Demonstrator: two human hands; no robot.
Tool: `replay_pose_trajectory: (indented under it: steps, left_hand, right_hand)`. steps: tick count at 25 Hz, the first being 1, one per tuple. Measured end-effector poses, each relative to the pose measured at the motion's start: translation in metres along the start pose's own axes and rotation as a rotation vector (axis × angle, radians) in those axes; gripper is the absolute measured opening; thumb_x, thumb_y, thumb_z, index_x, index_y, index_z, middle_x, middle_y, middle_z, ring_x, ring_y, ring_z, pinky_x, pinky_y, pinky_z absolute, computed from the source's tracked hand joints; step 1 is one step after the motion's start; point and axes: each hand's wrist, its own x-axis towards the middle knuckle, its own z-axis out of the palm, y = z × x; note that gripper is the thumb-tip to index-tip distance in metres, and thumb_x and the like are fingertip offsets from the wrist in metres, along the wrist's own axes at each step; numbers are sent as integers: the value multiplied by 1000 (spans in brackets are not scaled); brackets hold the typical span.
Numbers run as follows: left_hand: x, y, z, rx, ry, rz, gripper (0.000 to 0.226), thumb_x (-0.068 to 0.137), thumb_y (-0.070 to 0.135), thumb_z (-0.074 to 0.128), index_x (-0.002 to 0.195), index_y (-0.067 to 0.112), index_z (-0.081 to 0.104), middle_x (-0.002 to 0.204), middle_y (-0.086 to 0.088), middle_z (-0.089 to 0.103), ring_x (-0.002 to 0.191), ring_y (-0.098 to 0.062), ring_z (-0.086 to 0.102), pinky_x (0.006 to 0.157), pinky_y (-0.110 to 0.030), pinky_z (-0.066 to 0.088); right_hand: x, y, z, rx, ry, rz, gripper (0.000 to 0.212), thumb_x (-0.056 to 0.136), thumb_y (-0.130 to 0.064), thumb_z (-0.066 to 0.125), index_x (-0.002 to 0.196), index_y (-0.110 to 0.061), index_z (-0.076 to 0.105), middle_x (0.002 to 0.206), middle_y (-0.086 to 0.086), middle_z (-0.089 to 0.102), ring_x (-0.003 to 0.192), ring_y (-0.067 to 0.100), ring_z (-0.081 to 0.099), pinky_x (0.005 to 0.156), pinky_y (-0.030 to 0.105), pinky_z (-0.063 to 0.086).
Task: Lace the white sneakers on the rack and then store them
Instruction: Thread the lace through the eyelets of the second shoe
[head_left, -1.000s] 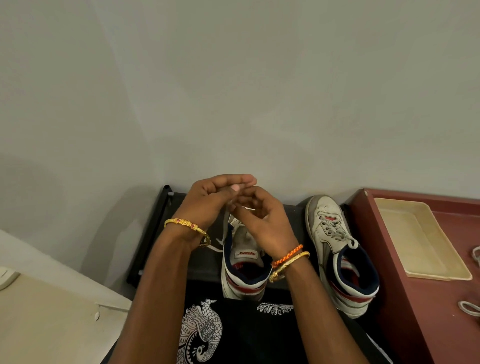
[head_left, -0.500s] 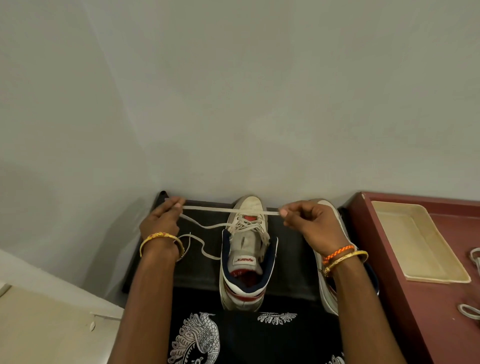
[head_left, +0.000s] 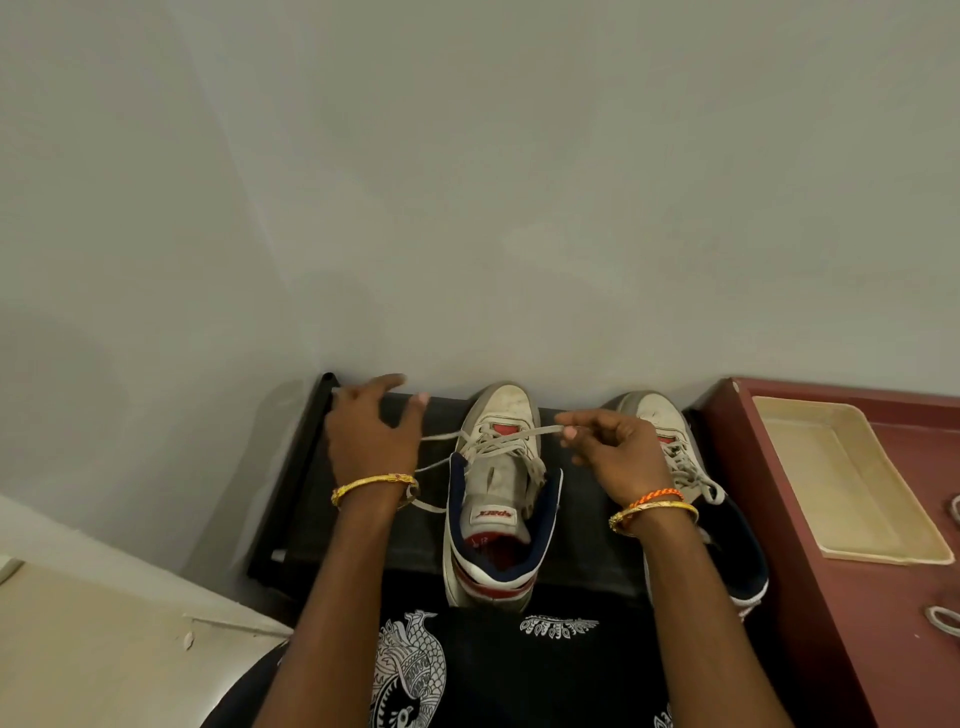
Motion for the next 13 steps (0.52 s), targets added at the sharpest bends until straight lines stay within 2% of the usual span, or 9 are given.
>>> replay_pose_trajectory:
  steps: [2, 4, 6, 8, 10, 11, 13]
  left_hand:
    - [-7, 9, 17, -49, -316, 161, 30, 85, 33, 67, 114, 24, 67, 117, 1, 65, 111, -15, 57, 100, -40, 44]
    - [-13, 11, 34, 30, -519, 231, 26, 86, 36, 65, 109, 26, 70, 109, 4, 70, 104, -11, 60, 98, -39, 45]
    - [-15, 9, 48, 55, -550, 208, 19, 86, 30, 66, 100, 19, 73, 98, 0, 72, 90, -9, 62, 90, -32, 49]
    - [-15, 5, 56, 99, -500, 176, 15, 86, 27, 66, 94, 14, 72, 90, -1, 70, 85, -12, 61, 88, -37, 50]
    - [-15, 1, 62, 234, -444, 180, 15, 89, 28, 61, 94, 17, 69, 91, 1, 68, 92, -16, 59, 93, -37, 41]
    - [-15, 1, 65, 314, -427, 192, 16, 90, 29, 58, 96, 18, 68, 95, 1, 67, 97, -17, 57, 92, -35, 35]
    - [-16, 0, 70, 440, -427, 224, 23, 93, 31, 54, 108, 21, 68, 106, -1, 67, 107, -20, 53, 92, -37, 31]
  right_hand:
    - [0, -1, 8, 54, -70, 2, 15, 85, 1, 64, 91, -10, 71, 69, -7, 70, 66, 2, 64, 56, 11, 51]
    - [1, -1, 13, 101, -72, 3, 11, 82, 0, 68, 87, -10, 70, 64, -9, 70, 62, -1, 64, 57, 14, 51]
    - [2, 3, 18, 16, -16, -18, 9, 79, -8, 73, 86, -12, 69, 70, -5, 70, 66, 3, 65, 60, 16, 49]
    - [4, 10, 22, -261, 27, -39, 18, 79, -20, 75, 94, -14, 68, 82, -2, 68, 77, 10, 63, 65, 18, 48]
    - [5, 15, 30, -532, -36, 5, 26, 82, -26, 71, 104, -14, 68, 95, 1, 67, 89, 16, 62, 76, 27, 52]
    - [6, 17, 34, -612, -81, 48, 25, 84, -24, 67, 106, -12, 68, 100, 5, 67, 92, 19, 62, 81, 32, 53]
    - [9, 18, 40, -626, -112, 116, 22, 87, -14, 60, 106, -8, 70, 103, 10, 68, 93, 23, 62, 83, 30, 52]
